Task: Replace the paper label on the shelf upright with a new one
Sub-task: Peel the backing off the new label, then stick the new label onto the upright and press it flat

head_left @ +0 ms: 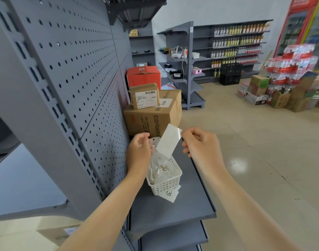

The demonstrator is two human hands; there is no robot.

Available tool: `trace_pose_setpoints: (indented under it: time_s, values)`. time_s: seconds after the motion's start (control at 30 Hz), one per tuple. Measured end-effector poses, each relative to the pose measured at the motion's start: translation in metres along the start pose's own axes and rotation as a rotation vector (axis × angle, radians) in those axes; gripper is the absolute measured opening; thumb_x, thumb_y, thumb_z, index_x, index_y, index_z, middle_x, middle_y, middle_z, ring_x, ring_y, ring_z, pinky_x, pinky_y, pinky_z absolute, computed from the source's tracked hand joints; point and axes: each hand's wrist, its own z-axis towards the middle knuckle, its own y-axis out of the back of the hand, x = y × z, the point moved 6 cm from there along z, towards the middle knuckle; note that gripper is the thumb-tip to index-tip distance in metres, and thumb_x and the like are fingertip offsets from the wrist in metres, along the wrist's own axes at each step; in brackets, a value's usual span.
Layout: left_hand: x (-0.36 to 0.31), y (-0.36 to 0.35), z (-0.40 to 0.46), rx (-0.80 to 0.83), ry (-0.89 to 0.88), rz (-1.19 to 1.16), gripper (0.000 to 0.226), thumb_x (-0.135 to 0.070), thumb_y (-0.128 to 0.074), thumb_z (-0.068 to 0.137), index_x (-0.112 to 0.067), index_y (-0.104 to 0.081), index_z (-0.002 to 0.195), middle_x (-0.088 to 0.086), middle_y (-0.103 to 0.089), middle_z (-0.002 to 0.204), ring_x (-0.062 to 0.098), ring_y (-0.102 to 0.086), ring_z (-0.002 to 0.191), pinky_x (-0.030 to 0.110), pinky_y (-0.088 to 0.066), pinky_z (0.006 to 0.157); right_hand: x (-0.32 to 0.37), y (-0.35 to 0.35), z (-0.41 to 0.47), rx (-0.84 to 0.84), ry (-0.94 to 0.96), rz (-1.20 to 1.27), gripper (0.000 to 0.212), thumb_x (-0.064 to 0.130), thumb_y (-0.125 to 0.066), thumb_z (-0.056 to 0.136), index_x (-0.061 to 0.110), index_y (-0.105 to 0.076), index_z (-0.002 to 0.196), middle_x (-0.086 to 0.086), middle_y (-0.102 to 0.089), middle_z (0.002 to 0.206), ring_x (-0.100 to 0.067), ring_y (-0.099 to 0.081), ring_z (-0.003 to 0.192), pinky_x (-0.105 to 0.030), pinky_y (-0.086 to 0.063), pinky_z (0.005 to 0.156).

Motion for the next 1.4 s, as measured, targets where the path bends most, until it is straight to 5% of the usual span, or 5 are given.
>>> trace_pose_setpoints:
  time_s: [0.33,0.7,0.83,1.2,1.4]
  values:
    - [-0.086,0.002,-0.075,0.361,-0.337,-0.007,0.022,-0.026,-0.061,0.092,-0.031,-0.073,0.109,-0.016,-0.075,0.105,0.003,-0.067,0.103,0.025,-0.053,0.089,0.05,0.003,-0.038,-0.084,0.269,-0.052,0.012,0.027,-0.065,0.089,0.034,-0.074,0.085,0.012,-0.076,0.077,-0.007,-0.073,0.071,-0.039,-0.062,0.074]
    - [-0.14,0.123,-0.124,0.103,-0.468,-0.137,0.023,-0.024,-0.06,0.098,-0.012,-0.079,0.094,-0.008,-0.078,0.077,-0.004,-0.069,0.068,0.009,-0.049,0.06,0.117,-0.028,-0.09,0.178,0.356,0.321,0.024,0.03,-0.078,0.086,0.024,-0.07,0.107,-0.009,-0.071,0.092,-0.029,-0.067,0.072,-0.032,-0.054,0.059]
    - [-0.153,0.17,-0.124,-0.002,-0.529,-0.044,0.019,-0.028,-0.062,0.097,-0.024,-0.08,0.096,-0.01,-0.081,0.085,0.002,-0.075,0.084,0.022,-0.06,0.072,0.135,-0.056,-0.1,0.302,0.395,0.296,0.015,0.033,-0.077,0.087,0.018,-0.076,0.085,0.013,-0.071,0.062,0.001,-0.057,0.052,-0.015,-0.044,0.052]
    - [-0.158,0.243,-0.102,-0.239,-0.74,0.3,0.028,-0.041,-0.064,0.095,-0.026,-0.078,0.076,-0.013,-0.076,0.072,0.011,-0.073,0.067,0.034,-0.055,0.051,0.177,-0.115,-0.119,0.223,0.567,0.087,0.017,0.031,-0.073,0.091,0.017,-0.074,0.081,0.006,-0.072,0.073,-0.002,-0.062,0.062,-0.011,-0.047,0.058]
    - [-0.161,0.244,-0.075,-0.223,-0.802,0.429,0.035,-0.045,-0.056,0.097,-0.024,-0.07,0.072,-0.014,-0.072,0.069,0.005,-0.067,0.067,0.019,-0.046,0.048,0.173,-0.131,-0.11,0.085,0.55,-0.002,0.02,0.034,-0.072,0.091,0.017,-0.073,0.079,0.006,-0.073,0.074,-0.006,-0.067,0.075,-0.01,-0.048,0.06]
